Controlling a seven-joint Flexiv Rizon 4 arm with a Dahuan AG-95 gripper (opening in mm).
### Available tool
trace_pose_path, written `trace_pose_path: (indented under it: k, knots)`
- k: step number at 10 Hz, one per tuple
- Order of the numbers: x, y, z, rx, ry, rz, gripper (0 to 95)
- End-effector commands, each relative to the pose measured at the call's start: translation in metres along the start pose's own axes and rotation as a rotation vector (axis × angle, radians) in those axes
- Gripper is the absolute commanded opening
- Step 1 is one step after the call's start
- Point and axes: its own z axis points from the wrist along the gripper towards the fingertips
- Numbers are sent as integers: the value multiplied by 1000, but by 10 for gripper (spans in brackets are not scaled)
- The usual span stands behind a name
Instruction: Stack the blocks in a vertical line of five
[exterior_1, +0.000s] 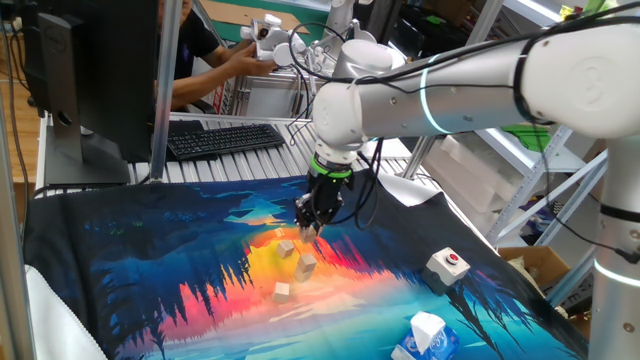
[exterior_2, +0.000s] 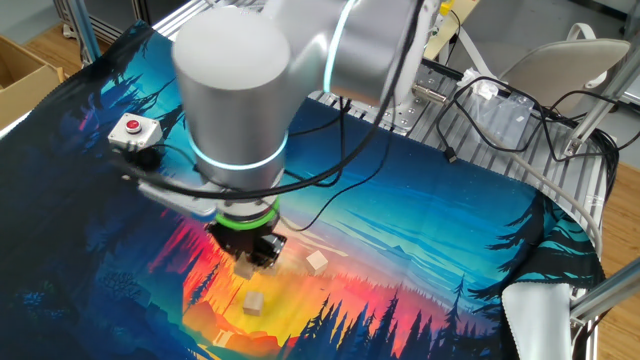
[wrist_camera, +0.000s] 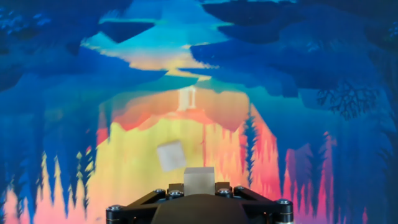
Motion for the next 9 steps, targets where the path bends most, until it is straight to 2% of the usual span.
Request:
trace_pose_path:
  k: [1,6,9]
  knots:
    - [9,4,-1,3,2,3,0]
    - [24,11,-2,9,5,-3,0]
    - [27,12,-2,13,7,-8,0]
